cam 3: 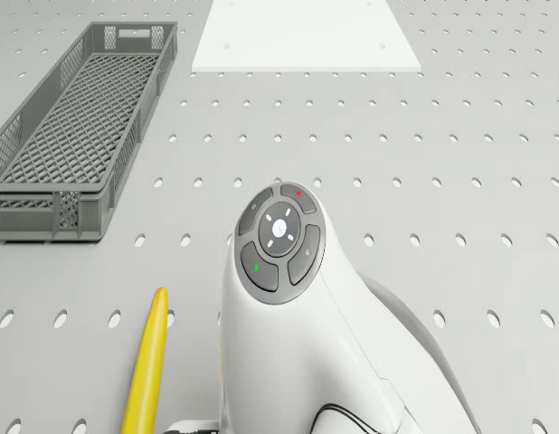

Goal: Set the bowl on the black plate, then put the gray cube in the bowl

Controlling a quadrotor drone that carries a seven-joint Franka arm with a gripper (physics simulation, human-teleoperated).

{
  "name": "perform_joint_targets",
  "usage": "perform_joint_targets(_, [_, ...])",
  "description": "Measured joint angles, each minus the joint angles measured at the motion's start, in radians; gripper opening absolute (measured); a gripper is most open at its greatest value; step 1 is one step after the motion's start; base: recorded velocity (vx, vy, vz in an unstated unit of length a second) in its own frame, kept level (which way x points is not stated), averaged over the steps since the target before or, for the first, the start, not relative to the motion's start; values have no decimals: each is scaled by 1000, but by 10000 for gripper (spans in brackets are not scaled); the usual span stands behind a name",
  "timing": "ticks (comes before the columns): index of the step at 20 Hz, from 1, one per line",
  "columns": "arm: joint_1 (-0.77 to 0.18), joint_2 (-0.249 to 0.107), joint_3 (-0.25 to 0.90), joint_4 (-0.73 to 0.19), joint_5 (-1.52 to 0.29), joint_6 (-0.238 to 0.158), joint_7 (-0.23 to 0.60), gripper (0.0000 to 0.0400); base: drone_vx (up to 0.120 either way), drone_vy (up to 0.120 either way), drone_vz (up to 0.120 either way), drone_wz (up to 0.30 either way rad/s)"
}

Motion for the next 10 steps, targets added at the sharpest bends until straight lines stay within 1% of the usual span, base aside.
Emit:
perform_joint_targets(5, [19, -8, -43, 12, -38, 23, -28, 400, 0, 0, 0, 0])
perform_joint_targets(10, [-9, -1, -71, 53, -65, 38, -34, 400, 0, 0, 0, 0])
